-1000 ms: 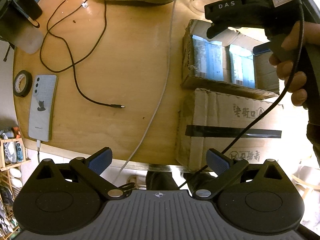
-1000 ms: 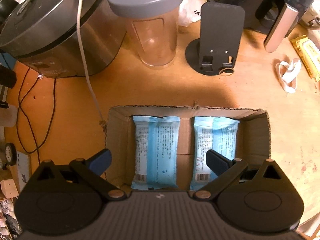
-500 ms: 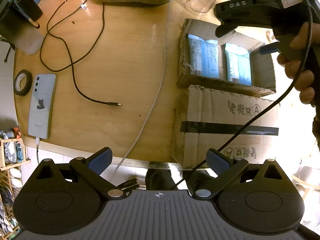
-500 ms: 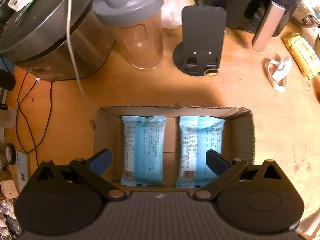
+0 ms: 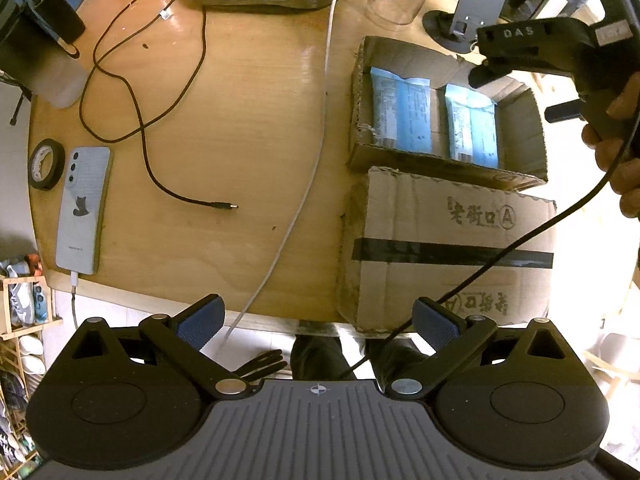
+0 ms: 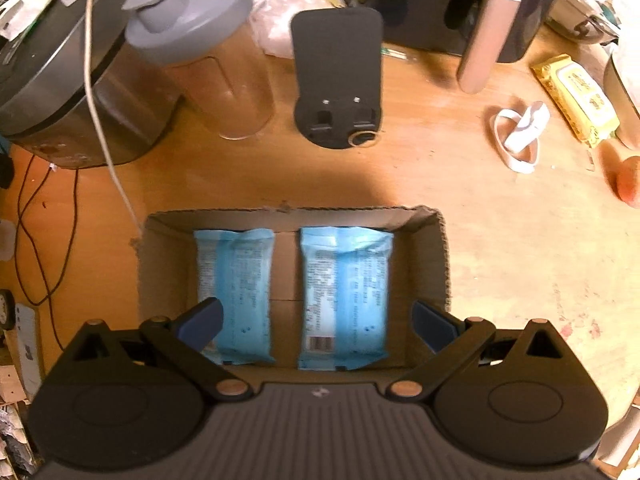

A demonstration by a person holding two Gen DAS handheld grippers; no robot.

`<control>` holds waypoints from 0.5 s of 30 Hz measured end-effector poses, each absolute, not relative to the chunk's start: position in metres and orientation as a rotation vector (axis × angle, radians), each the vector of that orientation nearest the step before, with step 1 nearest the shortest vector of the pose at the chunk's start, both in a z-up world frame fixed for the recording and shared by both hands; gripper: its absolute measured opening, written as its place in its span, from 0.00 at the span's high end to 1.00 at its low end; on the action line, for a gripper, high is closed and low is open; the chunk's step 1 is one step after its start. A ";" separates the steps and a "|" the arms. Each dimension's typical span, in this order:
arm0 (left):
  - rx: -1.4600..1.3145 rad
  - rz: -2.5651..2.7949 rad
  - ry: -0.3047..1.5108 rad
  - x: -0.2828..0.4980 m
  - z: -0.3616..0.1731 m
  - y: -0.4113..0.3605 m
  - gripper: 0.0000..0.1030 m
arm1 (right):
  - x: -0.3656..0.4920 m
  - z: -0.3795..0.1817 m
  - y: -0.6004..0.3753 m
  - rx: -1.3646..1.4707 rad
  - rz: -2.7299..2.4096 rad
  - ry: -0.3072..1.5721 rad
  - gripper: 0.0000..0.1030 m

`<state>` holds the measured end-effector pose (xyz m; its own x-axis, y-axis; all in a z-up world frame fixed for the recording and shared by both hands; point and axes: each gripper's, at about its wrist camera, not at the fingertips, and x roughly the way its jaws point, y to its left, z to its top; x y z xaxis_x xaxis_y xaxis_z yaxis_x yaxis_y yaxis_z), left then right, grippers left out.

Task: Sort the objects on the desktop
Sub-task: 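Raise the open right gripper up out of the box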

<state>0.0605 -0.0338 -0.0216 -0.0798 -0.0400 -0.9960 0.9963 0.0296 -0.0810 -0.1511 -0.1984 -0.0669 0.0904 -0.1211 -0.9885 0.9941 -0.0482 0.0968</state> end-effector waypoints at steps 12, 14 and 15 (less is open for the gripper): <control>1.123 -1.264 1.248 0.054 -0.021 -0.034 0.00 | -0.182 -0.069 -0.198 1.210 -1.268 1.026 0.00; 1.124 -1.263 1.247 0.053 -0.021 -0.034 0.00 | -0.186 -0.070 -0.198 1.208 -1.271 1.028 0.00; 1.124 -1.262 1.247 0.053 -0.021 -0.034 0.00 | -0.187 -0.070 -0.199 1.206 -1.272 1.028 0.00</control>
<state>0.0527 -0.0343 -0.0206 -0.0739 -0.0403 -0.9964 0.9969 0.0255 -0.0750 -0.1872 -0.1987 -0.0701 0.0638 -0.1269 -0.9899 0.9944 -0.0754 0.0738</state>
